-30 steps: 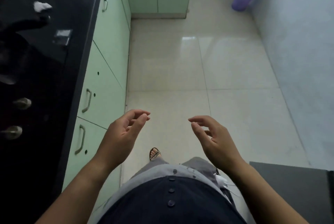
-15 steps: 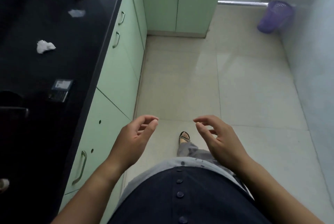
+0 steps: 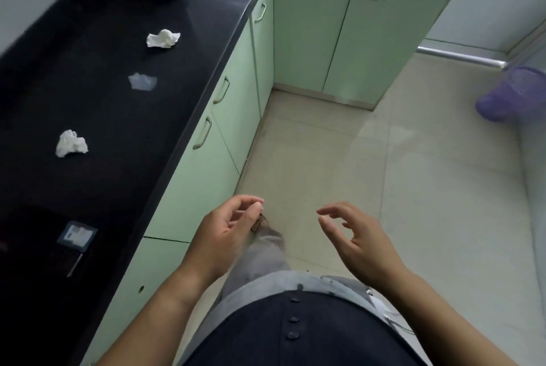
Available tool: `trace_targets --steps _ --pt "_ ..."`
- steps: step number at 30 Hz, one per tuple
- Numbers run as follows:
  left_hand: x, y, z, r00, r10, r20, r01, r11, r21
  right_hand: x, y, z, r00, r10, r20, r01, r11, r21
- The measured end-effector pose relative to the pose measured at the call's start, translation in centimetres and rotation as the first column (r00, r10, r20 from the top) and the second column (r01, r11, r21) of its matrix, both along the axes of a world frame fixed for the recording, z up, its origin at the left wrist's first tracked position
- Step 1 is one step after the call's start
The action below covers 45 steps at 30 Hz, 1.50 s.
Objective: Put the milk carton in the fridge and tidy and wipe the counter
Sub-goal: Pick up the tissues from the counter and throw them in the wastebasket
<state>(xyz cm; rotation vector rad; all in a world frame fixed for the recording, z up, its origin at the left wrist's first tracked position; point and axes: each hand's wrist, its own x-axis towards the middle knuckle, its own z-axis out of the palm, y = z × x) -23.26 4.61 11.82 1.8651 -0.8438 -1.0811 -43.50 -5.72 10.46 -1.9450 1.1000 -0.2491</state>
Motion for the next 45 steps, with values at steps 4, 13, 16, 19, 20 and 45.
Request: trace_targets --steps 4,13,16,19,20,45 --pt "5.3 -6.9 -0.7 0.999 0.034 0.033 -0.034 0.999 -0.021 6.1 -8.2 -0.8 0.999 0.045 0.006 -0.045 0.998 -0.054" --pt "19.7 -18.0 1.8 0.974 0.210 0.084 -0.202 0.975 -0.092 23.9 -22.2 2.7 0.963 0.263 0.058 -0.249 0.951 -0.181" --pt "22.2 -18.1 1.6 0.943 0.323 0.081 -0.319 0.946 -0.055 28.7 -24.1 2.8 0.926 0.375 0.041 -0.364 0.917 -0.167" --pt "24.2 -17.2 0.7 0.882 0.469 0.055 -0.468 0.883 -0.023 33.3 -25.3 2.5 0.847 0.531 0.007 -0.526 0.841 -0.125" --pt "24.8 -16.9 0.1 0.855 0.516 0.051 -0.516 0.856 -0.007 34.9 -25.8 2.2 0.810 0.586 -0.009 -0.583 0.805 -0.109" --pt "29.5 -21.0 -13.4 0.430 0.565 0.704 -0.899 0.195 0.393 64.1 -34.7 -8.4 0.279 0.905 -0.321 -0.941 0.191 -0.280"
